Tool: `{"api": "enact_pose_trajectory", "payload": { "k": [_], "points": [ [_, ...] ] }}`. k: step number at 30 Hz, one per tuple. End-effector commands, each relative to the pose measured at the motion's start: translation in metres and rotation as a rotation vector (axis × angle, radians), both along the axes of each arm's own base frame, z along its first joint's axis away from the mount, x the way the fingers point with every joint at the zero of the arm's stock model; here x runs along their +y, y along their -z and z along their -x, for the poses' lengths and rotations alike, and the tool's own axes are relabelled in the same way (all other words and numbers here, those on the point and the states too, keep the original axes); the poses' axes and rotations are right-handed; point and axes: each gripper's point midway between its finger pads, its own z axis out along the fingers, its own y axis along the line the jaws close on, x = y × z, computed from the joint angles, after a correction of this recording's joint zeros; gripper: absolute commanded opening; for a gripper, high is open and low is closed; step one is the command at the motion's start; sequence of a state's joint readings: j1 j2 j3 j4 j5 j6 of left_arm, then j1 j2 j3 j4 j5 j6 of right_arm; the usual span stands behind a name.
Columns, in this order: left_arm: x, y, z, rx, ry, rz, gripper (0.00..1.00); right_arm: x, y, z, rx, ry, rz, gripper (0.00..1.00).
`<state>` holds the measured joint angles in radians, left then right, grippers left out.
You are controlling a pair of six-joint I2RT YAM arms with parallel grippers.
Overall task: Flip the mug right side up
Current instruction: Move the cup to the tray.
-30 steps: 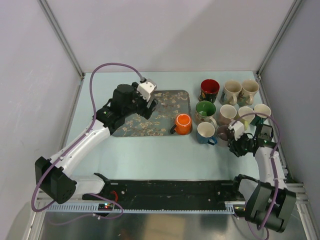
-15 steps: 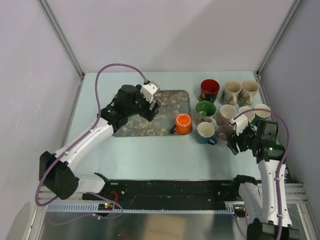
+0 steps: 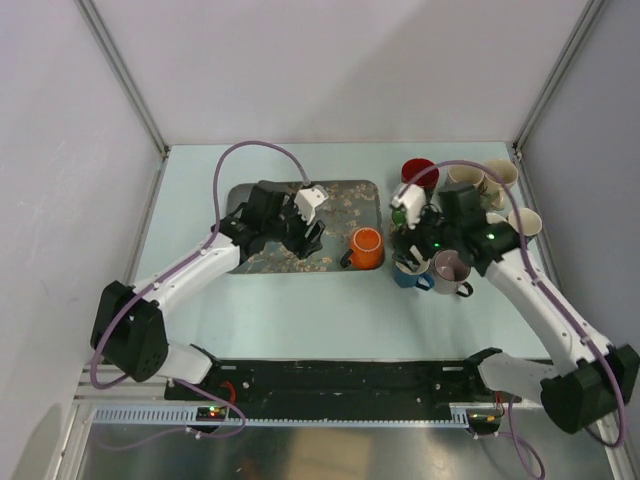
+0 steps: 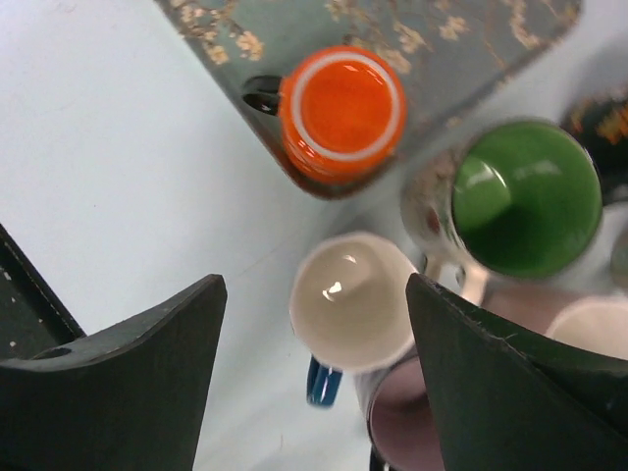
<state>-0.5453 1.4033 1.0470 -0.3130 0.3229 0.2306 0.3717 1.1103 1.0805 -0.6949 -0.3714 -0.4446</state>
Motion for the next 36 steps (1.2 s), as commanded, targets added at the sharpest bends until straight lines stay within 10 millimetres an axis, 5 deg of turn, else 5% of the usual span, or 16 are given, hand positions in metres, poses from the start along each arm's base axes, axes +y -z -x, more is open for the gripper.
{"api": "enact_pose_trajectory", "payload": {
  "k": [1,9,15,22,28,31,36],
  "points": [
    [-0.006,0.006,0.001,-0.026,0.114,0.003,0.65,0.033,0.001,-0.018,-0.083,-0.149,0.139,0.79],
    [0.002,0.005,0.006,-0.021,0.083,0.022,0.61,0.057,0.027,-0.052,-0.129,-0.272,0.27,0.76],
    [0.036,0.014,-0.002,0.012,-0.058,0.028,0.63,0.055,0.067,-0.071,-0.081,-0.295,0.36,0.78],
    [0.07,-0.002,-0.01,-0.026,-0.2,0.062,0.63,0.06,0.105,-0.095,-0.055,-0.347,0.465,0.74],
    [0.097,-0.009,0.001,-0.024,-0.355,0.125,0.61,0.1,0.102,-0.116,-0.112,-0.497,0.45,0.59],
    [0.11,-0.033,0.012,-0.063,-0.452,0.222,0.6,0.12,0.099,-0.133,-0.176,-0.579,0.45,0.55],
    [0.131,-0.056,0.018,-0.183,-0.562,0.27,0.64,0.134,0.086,-0.199,-0.311,-0.407,0.516,0.65]
  ]
}}
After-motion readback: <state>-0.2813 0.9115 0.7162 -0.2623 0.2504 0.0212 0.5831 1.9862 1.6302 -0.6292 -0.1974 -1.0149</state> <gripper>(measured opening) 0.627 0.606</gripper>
